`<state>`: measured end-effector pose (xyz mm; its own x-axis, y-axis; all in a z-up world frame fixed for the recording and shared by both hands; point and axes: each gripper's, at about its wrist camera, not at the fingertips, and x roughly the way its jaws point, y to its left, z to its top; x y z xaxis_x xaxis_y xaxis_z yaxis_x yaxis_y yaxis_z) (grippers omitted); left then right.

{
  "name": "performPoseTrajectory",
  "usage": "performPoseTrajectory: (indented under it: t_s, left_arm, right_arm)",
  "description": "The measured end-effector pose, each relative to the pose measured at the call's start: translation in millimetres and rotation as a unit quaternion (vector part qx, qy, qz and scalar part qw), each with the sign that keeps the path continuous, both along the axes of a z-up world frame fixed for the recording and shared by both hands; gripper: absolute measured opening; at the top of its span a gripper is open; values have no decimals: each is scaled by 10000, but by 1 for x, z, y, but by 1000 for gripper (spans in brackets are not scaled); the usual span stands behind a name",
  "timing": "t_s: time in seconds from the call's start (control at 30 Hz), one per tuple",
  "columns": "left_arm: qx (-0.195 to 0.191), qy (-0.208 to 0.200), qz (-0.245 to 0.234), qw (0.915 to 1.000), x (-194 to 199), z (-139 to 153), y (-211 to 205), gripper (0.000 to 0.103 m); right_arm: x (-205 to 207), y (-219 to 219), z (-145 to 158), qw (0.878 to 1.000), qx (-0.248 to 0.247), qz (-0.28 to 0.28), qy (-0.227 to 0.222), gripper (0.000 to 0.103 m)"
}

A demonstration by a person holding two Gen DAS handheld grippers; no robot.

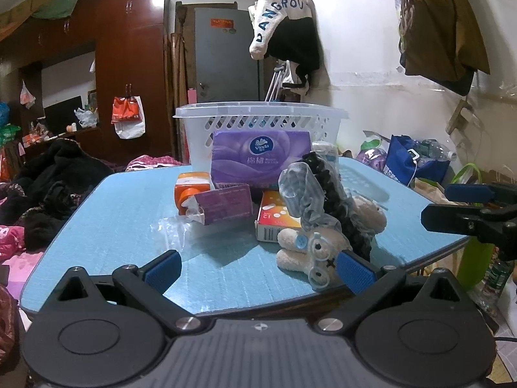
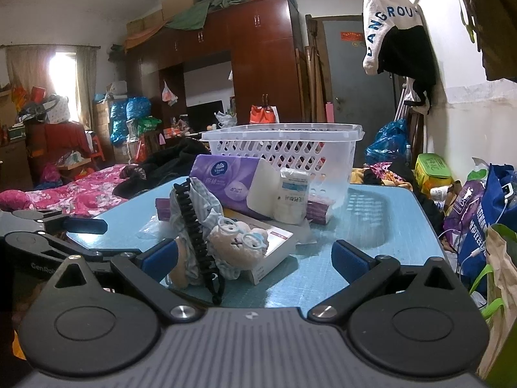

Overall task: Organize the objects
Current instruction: 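Approach the grey plush toy on the table with the right tool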

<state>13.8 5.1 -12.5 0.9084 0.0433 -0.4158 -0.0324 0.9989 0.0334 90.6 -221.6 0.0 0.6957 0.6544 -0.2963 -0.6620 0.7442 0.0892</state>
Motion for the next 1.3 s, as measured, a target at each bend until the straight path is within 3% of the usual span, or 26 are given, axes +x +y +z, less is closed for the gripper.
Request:
performPoseTrajectory:
  t_s: [1.07,1.2,1.3]
  left_arm:
    - [4,107,-92,9999,1,-2,-2,103]
    - [-16,75,-91,9999,1,-2,-1,103]
    - [-75,-250,-69,9996,-3,-1,1,103]
  right_arm:
    - [1,-1,-3,10000,2,68,28,103]
    - [2,-9,-3,9991,397,130,-18,103]
    - [2,-12,-2,9984,537,70,-159,103]
